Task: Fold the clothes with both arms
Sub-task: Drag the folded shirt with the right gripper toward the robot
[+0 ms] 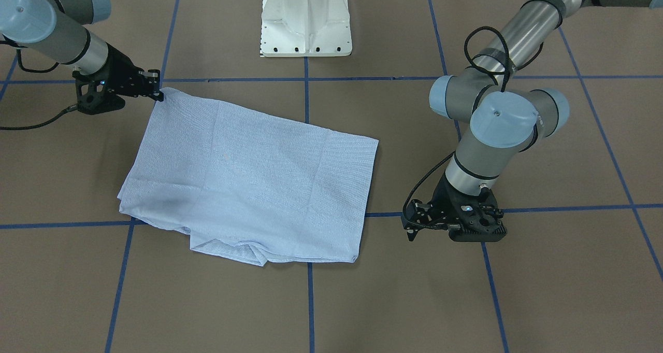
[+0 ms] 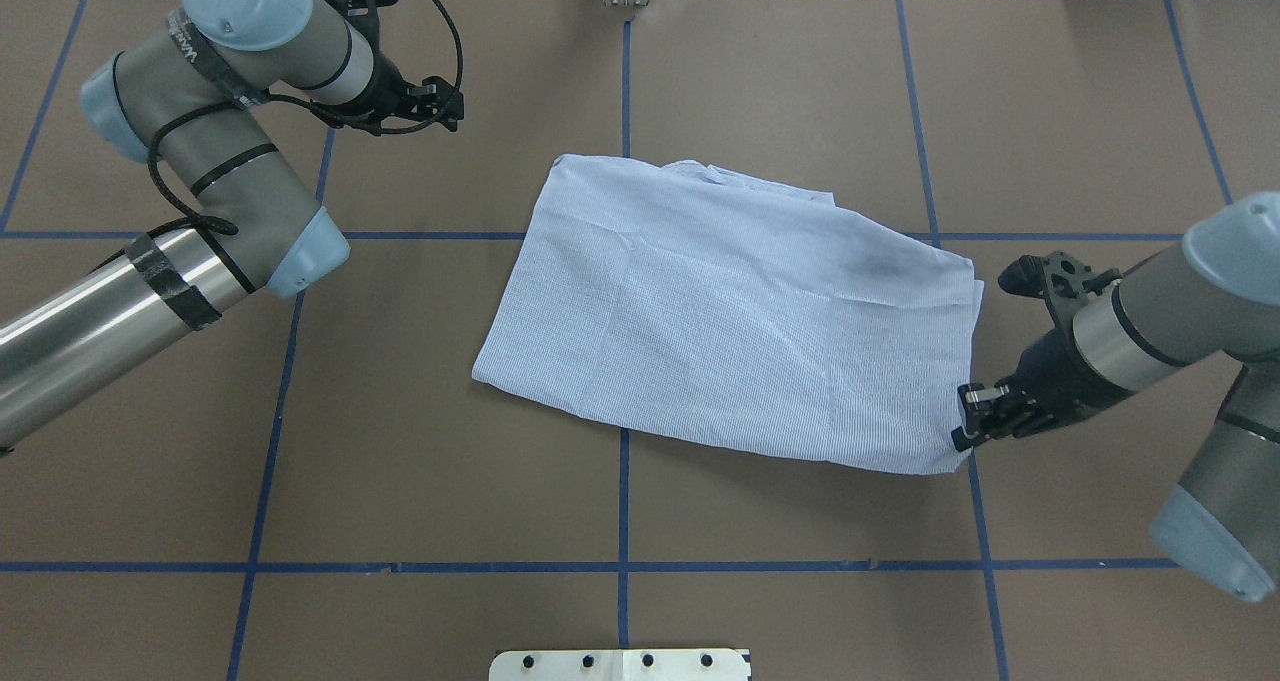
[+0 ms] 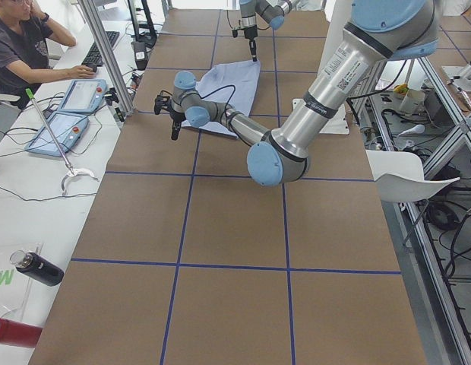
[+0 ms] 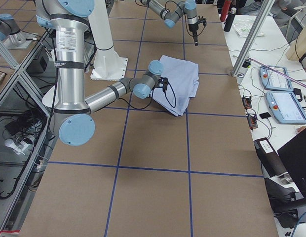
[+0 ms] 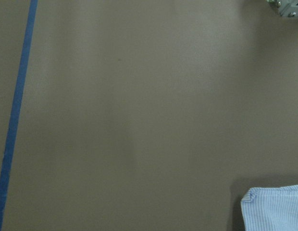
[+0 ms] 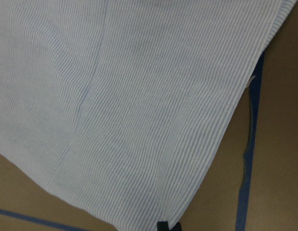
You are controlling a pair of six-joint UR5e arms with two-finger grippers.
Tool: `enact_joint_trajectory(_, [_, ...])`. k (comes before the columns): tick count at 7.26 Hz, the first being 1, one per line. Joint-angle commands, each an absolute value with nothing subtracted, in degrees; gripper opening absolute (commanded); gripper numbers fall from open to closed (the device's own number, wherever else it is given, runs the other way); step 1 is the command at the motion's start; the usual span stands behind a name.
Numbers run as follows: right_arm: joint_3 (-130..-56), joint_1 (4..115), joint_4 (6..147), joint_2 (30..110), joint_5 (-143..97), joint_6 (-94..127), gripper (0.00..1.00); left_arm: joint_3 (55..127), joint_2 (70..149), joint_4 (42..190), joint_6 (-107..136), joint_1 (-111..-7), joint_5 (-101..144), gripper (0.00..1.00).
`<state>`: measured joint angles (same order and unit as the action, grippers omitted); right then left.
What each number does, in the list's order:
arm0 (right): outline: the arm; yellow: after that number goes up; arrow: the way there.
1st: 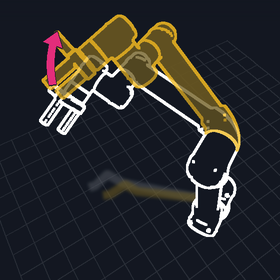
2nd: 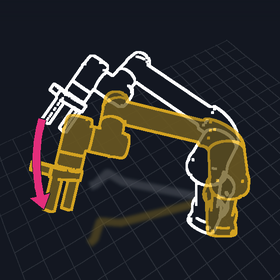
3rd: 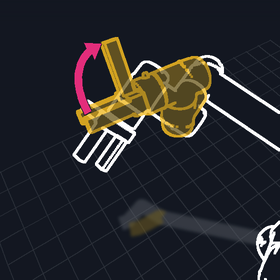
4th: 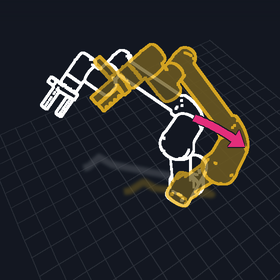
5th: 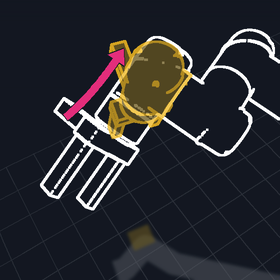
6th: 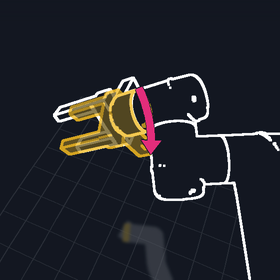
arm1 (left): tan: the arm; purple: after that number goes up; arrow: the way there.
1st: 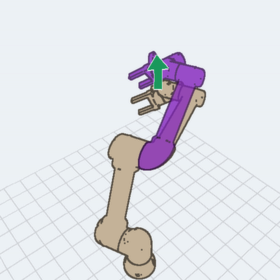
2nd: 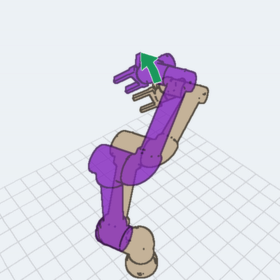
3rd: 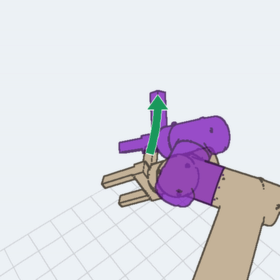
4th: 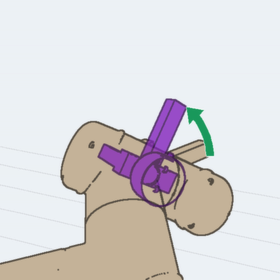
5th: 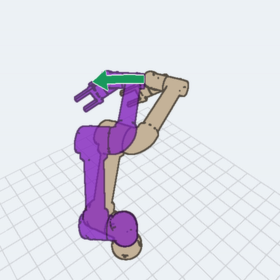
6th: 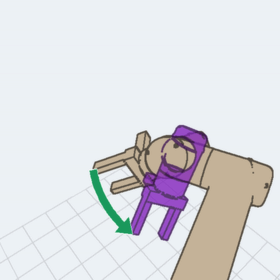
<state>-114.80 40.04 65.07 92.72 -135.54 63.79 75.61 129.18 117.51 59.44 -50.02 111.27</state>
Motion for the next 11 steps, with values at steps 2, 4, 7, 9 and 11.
enact_joint_trajectory(2, [-122.23, 27.20, 65.13, 104.56, -136.31, 64.95, 0.00, 77.16, 129.11, 117.51, 60.47, -49.92, 111.18, 1.00])
enact_joint_trajectory(4, [-124.00, 17.28, 65.04, 104.07, -137.46, 76.14, 0.00, 78.04, 128.24, 117.51, 60.38, -49.75, 111.18, 1.00])
enact_joint_trajectory(7, [-124.89, 10.64, 65.04, 104.06, -137.02, 82.44, 0.00, 78.22, 128.23, 117.60, 60.29, -49.66, 111.09, 1.00])
enact_joint_trajectory(9, [-124.63, 13.60, 65.13, 104.06, -137.02, 82.44, 1.00, 79.88, 127.80, 117.60, 60.21, -49.14, 111.18, 1.00])
enact_joint_trajectory(11, [-122.28, 26.38, 65.13, 96.91, -136.94, 81.92, 1.00, 86.89, 124.30, 117.51, 60.55, -45.55, 111.44, 1.00])
